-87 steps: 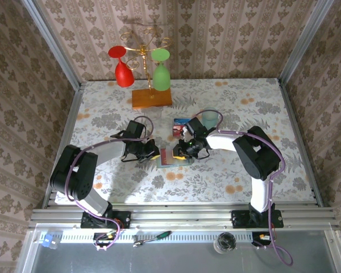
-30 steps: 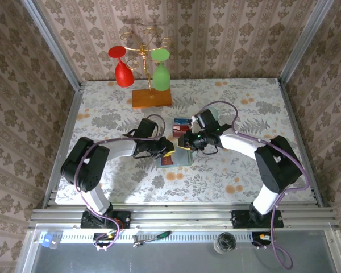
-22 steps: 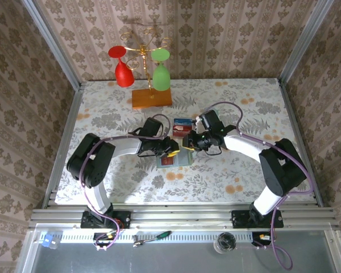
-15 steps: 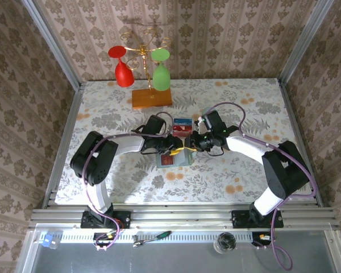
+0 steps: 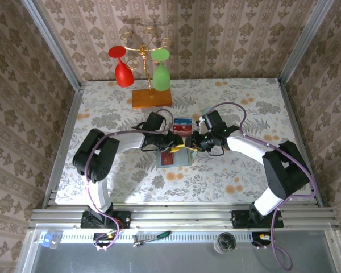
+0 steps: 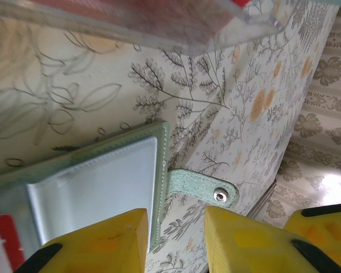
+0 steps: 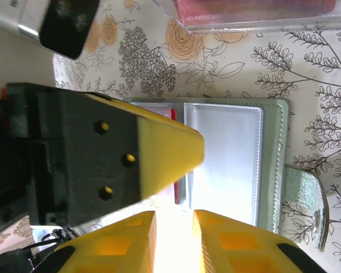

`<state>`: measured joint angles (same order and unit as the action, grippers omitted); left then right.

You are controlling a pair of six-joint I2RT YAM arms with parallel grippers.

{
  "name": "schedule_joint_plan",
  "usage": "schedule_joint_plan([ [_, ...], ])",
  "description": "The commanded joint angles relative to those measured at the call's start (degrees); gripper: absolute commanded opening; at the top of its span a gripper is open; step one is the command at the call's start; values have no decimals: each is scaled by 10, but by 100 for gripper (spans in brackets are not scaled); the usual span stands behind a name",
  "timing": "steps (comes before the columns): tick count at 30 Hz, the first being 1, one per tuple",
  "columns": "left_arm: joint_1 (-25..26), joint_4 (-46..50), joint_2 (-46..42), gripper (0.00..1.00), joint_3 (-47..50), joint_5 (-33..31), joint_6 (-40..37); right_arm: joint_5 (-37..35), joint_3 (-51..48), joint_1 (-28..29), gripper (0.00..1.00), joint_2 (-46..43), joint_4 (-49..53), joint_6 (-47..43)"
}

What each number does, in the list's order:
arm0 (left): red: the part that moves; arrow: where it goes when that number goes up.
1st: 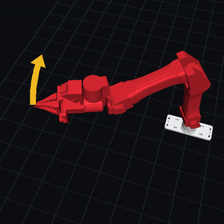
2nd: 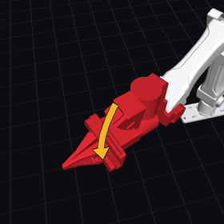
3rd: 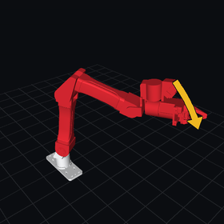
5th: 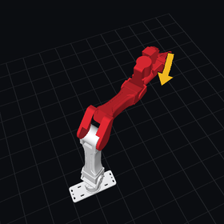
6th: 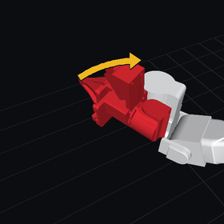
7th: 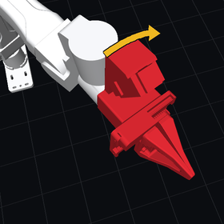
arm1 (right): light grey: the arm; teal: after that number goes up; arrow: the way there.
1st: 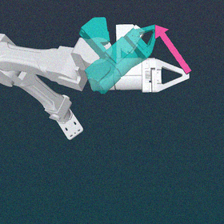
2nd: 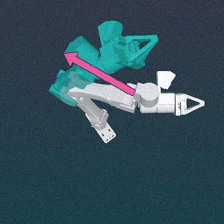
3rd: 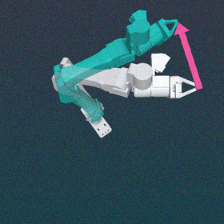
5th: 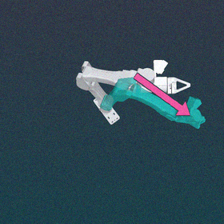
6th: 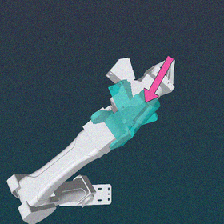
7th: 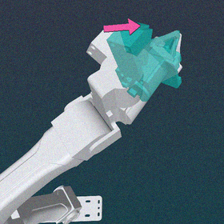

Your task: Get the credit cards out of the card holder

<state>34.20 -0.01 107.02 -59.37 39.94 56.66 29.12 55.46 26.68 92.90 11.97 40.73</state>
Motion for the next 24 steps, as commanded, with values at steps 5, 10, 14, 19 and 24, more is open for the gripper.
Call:
schedule_joint_plan([
  [5,-32,17,-46,26,38,14,-27,1,40,19,24,46,4,7],
  [10,-48,12,-68,23,73,10,-30,1,61,37,24,70,10,8],
  [14,-59,7,-88,20,102,4,-33,-4,82,53,24,91,24,1],
  [19,-71,4,-108,18,133,-5,-37,0,103,68,24,116,30,-1],
  [24,-77,-1,-121,14,161,-12,-37,2,118,78,24,135,36,-2],
])
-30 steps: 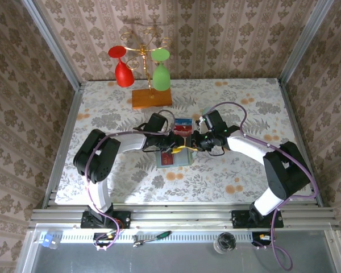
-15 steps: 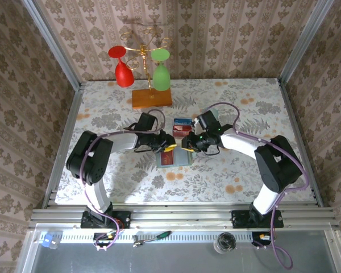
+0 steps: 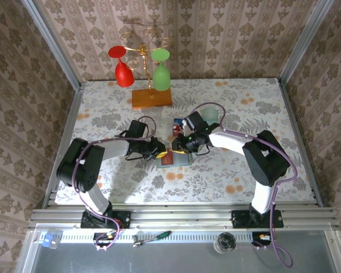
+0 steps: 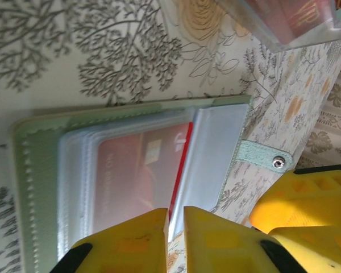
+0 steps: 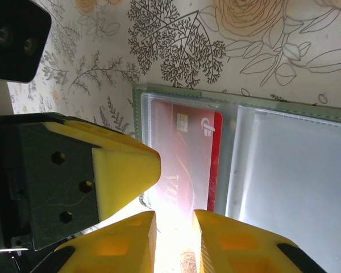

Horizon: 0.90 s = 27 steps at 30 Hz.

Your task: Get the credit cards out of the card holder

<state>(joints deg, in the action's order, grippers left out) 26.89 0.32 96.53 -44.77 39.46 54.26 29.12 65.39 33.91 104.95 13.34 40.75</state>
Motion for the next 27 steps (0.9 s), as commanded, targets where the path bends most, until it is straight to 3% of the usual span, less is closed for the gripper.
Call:
schedule_joint_plan([
  [1,-4,-5,-18,13,18,-9,-13,2,21,8,24,16,23,-2],
  [18,-22,26,-37,1,30,-42,-41,4,41,22,24,53,26,-2],
  [27,-25,14,-26,0,38,-35,-41,4,48,24,24,61,27,-4],
])
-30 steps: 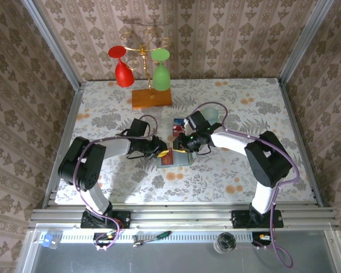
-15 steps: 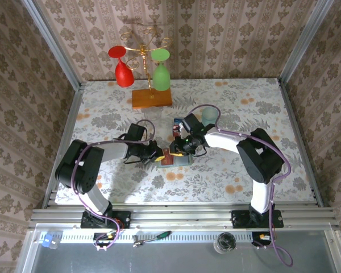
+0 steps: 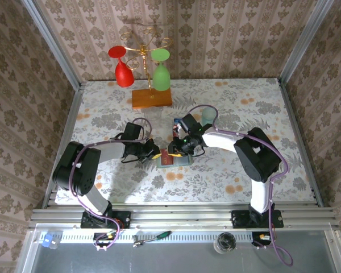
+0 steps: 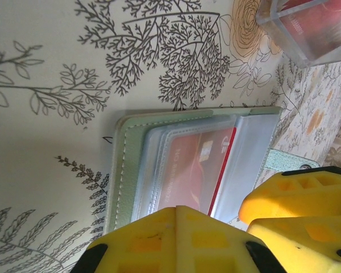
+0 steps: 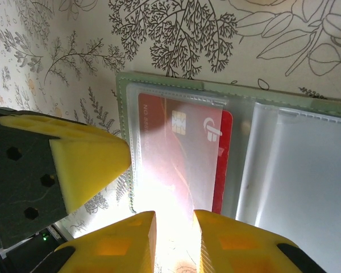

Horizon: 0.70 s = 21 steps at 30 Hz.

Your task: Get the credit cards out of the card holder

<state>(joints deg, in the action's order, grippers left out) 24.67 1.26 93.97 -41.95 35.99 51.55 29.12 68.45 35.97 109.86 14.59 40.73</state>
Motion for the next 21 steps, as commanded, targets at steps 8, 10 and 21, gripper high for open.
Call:
schedule_joint_plan([
  [8,-3,4,12,0,17,2,-20,5,24,4,24,22,18,-8],
  [10,-3,3,15,0,20,-1,-21,4,26,4,24,24,19,-9],
  [21,-10,-2,16,0,33,-7,-17,7,28,4,25,38,20,-12],
])
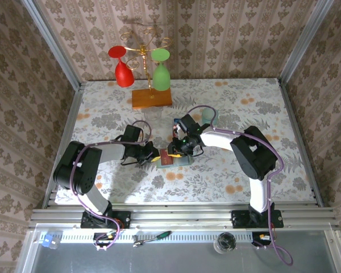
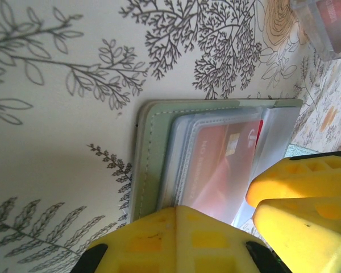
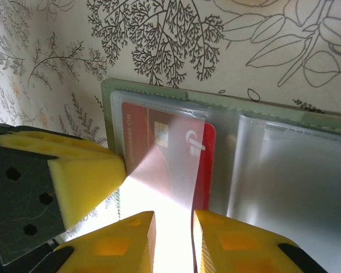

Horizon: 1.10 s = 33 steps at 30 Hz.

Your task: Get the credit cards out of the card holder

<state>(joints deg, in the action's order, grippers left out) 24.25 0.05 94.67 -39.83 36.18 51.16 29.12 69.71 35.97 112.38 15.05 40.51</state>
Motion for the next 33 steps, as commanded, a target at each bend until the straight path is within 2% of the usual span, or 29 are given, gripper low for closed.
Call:
schedule_joint_plan([
  [1,-6,10,8,0,12,-9,-13,8,16,4,25,14,15,-10],
  [20,-6,-4,10,0,13,-2,-5,55,26,8,20,37,-5,-5],
  [33,-6,-5,9,0,12,-1,-5,-5,37,8,24,25,73,-36],
])
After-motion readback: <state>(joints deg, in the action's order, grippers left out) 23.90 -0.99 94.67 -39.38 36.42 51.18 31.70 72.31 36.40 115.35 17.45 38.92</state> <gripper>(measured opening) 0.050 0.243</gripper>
